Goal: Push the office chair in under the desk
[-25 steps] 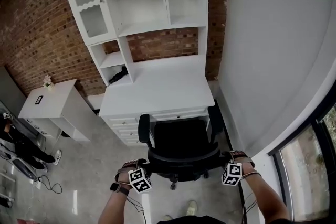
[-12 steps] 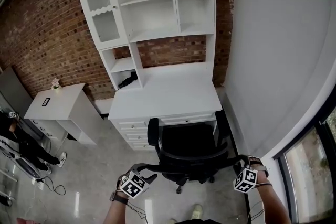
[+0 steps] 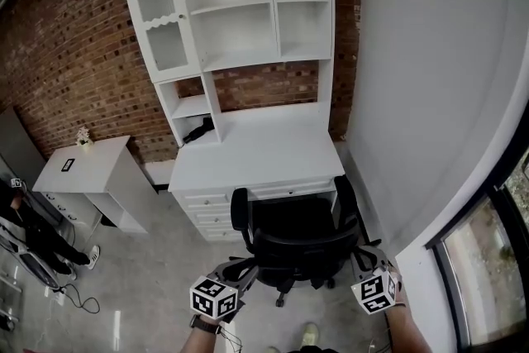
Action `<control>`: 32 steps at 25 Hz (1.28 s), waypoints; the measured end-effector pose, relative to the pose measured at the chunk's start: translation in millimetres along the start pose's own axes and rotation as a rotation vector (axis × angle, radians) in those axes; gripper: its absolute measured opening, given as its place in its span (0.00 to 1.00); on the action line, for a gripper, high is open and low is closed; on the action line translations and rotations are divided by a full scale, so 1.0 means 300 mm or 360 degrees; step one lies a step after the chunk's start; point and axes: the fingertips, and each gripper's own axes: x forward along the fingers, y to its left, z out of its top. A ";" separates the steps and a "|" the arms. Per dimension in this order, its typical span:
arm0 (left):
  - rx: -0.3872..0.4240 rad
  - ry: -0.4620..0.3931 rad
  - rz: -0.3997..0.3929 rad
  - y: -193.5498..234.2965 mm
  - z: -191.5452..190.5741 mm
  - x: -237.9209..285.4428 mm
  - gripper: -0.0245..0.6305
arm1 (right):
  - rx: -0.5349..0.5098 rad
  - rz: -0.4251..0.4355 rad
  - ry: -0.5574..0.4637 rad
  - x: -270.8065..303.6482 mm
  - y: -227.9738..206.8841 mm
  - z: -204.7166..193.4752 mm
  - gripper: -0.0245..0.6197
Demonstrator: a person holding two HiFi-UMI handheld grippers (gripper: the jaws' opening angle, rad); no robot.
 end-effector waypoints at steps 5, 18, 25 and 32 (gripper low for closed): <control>-0.0112 -0.0187 0.0037 -0.052 0.066 -0.057 0.09 | 0.0405 0.0059 -0.0260 -0.034 0.054 0.137 0.07; -0.0056 -0.0436 0.0215 -0.106 0.272 -0.206 0.05 | 0.0646 0.0043 -0.0544 -0.182 0.007 0.377 0.06; -0.0034 -0.0529 0.0257 -0.122 0.358 -0.262 0.05 | 0.0608 0.0027 -0.0618 -0.232 -0.023 0.439 0.05; -0.0011 -0.0589 0.0325 -0.096 0.432 -0.333 0.05 | 0.0659 -0.0002 -0.0708 -0.270 -0.066 0.502 0.05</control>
